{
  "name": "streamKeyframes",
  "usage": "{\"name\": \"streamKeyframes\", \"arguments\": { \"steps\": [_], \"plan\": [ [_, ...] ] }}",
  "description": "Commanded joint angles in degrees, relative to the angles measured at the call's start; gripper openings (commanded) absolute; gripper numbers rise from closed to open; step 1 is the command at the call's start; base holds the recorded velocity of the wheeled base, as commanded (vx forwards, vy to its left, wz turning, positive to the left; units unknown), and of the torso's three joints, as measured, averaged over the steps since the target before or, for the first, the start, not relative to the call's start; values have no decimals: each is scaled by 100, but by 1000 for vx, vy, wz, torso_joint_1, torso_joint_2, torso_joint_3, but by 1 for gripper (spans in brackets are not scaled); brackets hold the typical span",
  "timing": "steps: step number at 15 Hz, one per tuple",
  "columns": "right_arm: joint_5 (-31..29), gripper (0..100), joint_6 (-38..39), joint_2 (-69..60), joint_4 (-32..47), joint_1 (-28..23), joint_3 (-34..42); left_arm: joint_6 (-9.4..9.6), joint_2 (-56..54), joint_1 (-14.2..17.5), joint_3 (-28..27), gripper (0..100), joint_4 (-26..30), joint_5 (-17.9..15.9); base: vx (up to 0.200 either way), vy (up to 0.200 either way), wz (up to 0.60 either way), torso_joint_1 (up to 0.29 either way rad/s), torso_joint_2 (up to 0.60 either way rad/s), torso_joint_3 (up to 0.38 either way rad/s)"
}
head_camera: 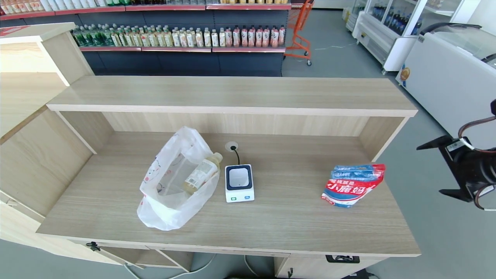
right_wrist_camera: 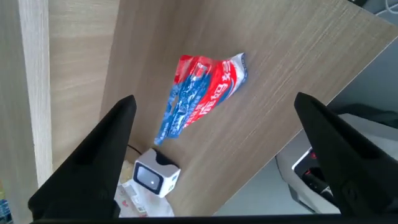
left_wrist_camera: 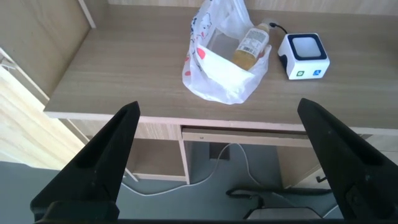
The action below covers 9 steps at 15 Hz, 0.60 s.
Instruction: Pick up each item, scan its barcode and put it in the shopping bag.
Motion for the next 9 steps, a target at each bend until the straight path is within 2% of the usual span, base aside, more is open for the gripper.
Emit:
{"name": "streamKeyframes", "arguments": {
  "steps": [1,4,9],
  "plan": [
    [-94,100,353,960,-10,144,-377,-2,-2,0,1,100,-1,1,0,0,0,0,0,0],
    [-129,100,749,1488,-45,531,-421,-2,-2,0,1,100,-1,1,0,0,0,0,0,0],
    [-296,100,916,2358,-177,830,-1212,-2,-2,0,1,100,-1,1,0,0,0,0,0,0]
  ]
}}
